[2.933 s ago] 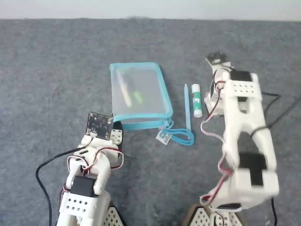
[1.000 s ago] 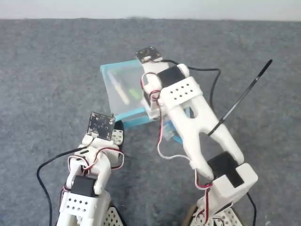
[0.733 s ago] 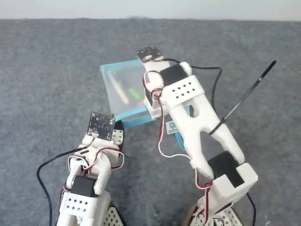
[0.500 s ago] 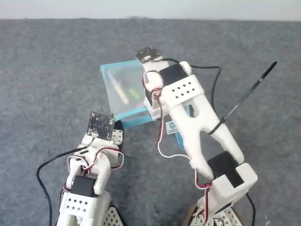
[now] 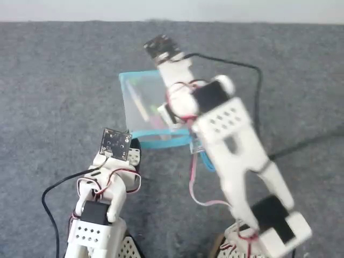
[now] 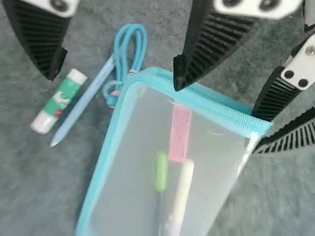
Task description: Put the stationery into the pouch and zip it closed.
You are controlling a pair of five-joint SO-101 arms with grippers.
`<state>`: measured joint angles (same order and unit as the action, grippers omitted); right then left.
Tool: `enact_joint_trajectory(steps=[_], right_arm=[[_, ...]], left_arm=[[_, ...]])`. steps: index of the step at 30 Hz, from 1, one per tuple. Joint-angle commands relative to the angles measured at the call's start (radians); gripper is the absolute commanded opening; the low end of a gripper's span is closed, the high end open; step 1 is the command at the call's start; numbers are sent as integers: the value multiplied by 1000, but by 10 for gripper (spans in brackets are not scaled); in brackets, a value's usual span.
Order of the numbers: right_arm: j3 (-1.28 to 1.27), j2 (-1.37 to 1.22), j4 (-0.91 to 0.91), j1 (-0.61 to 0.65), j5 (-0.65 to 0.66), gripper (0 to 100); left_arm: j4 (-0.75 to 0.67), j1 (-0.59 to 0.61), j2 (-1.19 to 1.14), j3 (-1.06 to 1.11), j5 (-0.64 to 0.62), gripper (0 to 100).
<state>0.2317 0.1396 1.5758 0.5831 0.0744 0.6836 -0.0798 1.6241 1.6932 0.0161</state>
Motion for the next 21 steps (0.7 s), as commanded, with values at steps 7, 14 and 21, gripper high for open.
enact_joint_trajectory(steps=[7,14,21], right_arm=[[-407,260,-151,-197,49,343],[-819,259,-461,-254,46,343],[-876,257,-490,-268,48,343]], left_arm=[[-46,110,15,-45,-86,12],[21,-26,14,-36,-25,12],[94,-57,17,-90,28,12]])
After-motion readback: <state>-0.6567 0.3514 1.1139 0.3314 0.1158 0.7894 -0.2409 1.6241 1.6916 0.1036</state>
